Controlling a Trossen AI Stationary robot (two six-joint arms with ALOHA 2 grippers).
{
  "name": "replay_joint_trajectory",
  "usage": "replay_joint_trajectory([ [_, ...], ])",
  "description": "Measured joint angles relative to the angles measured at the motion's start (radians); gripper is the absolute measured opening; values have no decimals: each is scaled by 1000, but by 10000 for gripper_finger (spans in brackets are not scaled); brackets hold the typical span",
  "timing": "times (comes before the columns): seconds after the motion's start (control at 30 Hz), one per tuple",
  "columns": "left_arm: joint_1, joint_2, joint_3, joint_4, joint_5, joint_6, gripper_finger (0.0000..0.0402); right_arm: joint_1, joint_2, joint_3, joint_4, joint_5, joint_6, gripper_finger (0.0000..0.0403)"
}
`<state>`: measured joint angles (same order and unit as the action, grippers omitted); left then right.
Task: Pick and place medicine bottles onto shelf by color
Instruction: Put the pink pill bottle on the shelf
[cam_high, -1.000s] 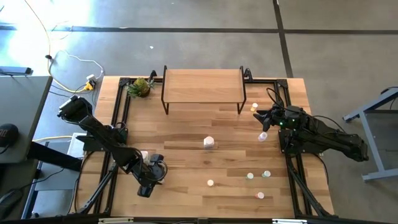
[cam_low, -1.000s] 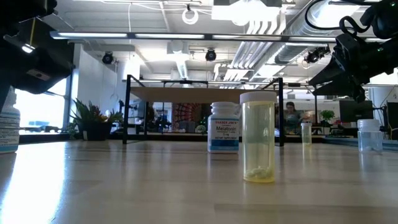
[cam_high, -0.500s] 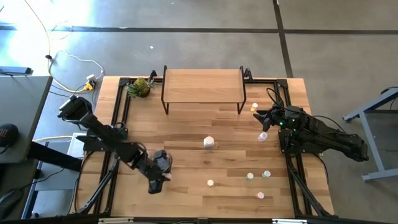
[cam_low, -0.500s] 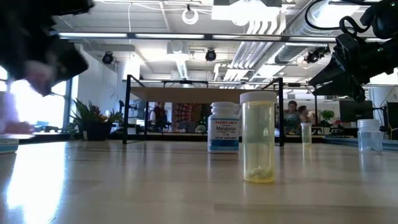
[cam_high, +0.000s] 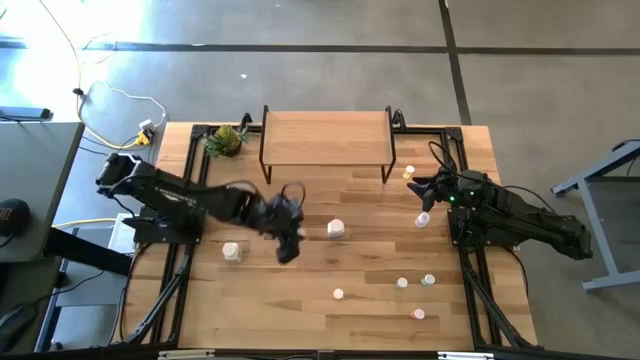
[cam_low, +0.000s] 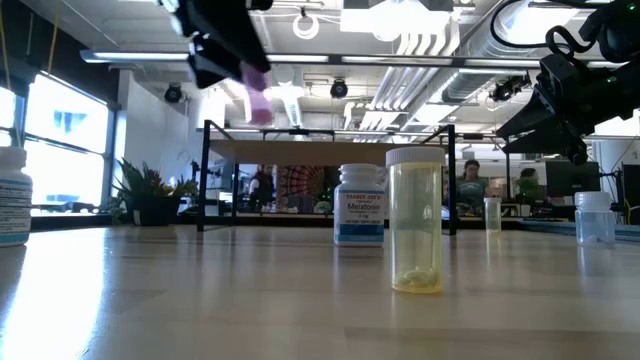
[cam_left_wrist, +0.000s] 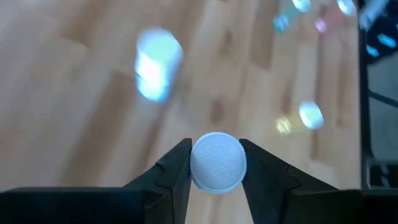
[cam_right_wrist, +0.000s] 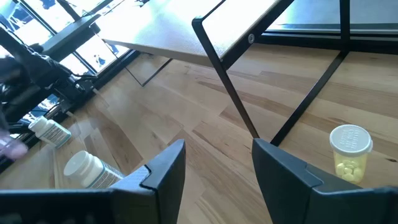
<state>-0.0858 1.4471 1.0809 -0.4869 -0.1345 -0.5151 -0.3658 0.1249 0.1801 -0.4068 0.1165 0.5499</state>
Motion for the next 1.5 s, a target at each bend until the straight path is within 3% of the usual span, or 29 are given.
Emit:
replay_joint_trajectory([
  [0.23,186,0,159,-118,34,157,112,0,0,0,0,0,0,176],
  [0.53,414,0,281,-124,45,318,113,0,0,0,0,0,0,176],
  [1.1,727,0,464,-150,59,703,113,0,0,0,0,0,0,176],
  [1.3,814,0,518,-158,101,740,113,0,0,0,0,0,0,176],
  [1.5,882,15,588,-265,101,732,113,0,0,0,0,0,0,176],
])
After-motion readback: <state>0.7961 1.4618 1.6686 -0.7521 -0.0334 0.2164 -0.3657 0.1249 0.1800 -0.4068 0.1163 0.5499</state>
